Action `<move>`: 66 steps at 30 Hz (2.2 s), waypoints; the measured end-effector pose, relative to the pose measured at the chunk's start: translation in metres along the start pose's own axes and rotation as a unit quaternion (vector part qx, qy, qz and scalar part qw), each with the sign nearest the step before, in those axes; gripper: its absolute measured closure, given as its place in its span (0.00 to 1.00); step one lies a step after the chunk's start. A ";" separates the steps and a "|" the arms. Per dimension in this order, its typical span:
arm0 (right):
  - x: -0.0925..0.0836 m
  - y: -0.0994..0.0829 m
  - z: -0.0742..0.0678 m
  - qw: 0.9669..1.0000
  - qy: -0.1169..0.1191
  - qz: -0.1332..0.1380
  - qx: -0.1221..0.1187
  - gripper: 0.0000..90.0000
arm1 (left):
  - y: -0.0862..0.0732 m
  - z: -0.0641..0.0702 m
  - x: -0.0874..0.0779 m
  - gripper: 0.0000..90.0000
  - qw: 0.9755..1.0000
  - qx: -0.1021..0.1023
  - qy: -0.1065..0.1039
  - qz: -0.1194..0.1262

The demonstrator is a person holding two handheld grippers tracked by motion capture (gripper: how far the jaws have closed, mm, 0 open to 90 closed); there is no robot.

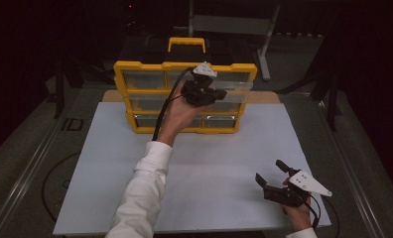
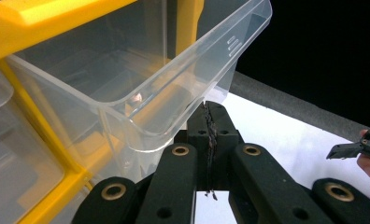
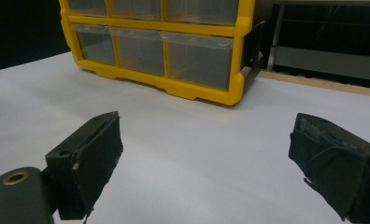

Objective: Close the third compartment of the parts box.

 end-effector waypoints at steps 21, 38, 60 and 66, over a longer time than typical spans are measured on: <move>0.000 0.000 0.000 1.000 0.001 0.001 0.000 0.10 | 0.003 -0.008 0.004 1.00 1.000 -0.012 0.023 0.012; -0.001 0.000 0.000 1.000 -0.001 0.002 0.001 0.10 | 0.005 -0.015 0.009 1.00 0.999 -0.020 0.035 0.017; -0.002 0.000 0.000 1.000 -0.003 0.004 0.002 0.10 | 0.002 -0.027 0.014 1.00 0.997 -0.032 0.071 0.017; -0.002 0.000 0.000 1.000 -0.004 0.005 -0.001 0.10 | 0.001 -0.030 0.016 1.00 0.996 -0.039 0.081 0.022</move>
Point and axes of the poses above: each handheld gripper's, and its own axes: x roughly forward along the jaws, y roughly out of its top, z roughly to its right, the point moved 4 cm from there along x, roughly forward along the jaws, and after that the axes turned 1 degree about -x, right-handed, at the moved point
